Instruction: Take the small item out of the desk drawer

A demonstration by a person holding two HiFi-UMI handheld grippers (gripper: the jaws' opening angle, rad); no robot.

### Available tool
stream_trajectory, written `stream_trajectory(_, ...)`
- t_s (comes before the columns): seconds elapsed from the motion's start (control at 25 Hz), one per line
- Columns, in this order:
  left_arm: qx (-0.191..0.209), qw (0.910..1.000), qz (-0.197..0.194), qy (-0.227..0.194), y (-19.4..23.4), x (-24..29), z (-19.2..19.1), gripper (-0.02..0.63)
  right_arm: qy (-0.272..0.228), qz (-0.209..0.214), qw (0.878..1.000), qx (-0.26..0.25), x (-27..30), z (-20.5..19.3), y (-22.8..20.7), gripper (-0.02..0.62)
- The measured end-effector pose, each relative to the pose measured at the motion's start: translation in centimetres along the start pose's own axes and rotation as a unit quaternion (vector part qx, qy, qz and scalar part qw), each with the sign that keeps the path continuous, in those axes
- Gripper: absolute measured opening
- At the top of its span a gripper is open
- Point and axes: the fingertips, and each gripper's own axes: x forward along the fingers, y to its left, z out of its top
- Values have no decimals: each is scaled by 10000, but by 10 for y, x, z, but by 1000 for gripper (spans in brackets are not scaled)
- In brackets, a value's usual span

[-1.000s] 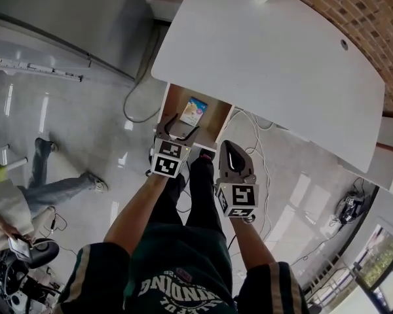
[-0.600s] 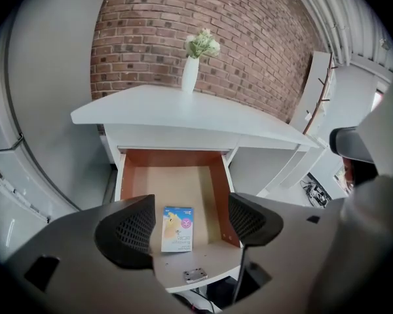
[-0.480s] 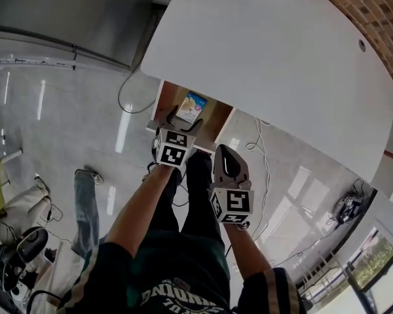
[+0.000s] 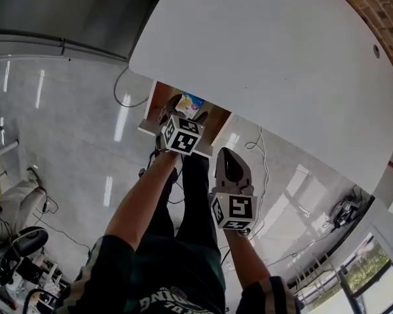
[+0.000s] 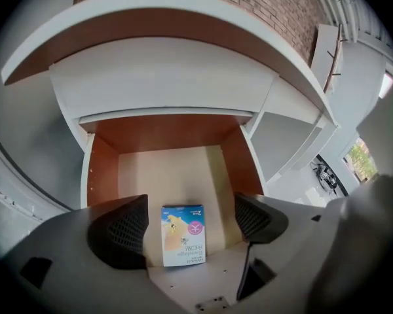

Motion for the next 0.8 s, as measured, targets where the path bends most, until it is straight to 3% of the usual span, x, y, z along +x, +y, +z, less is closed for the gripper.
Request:
stream_trajectory(0.24,-45,9993,155,340,10,38,-18,425,111,-80,9997,187,3,-12,-14,25)
stream_trajectory(0.8,-159,9912,331,1273,21,95,-65,431,488,-21,9988,76,5,-43,-42,25)
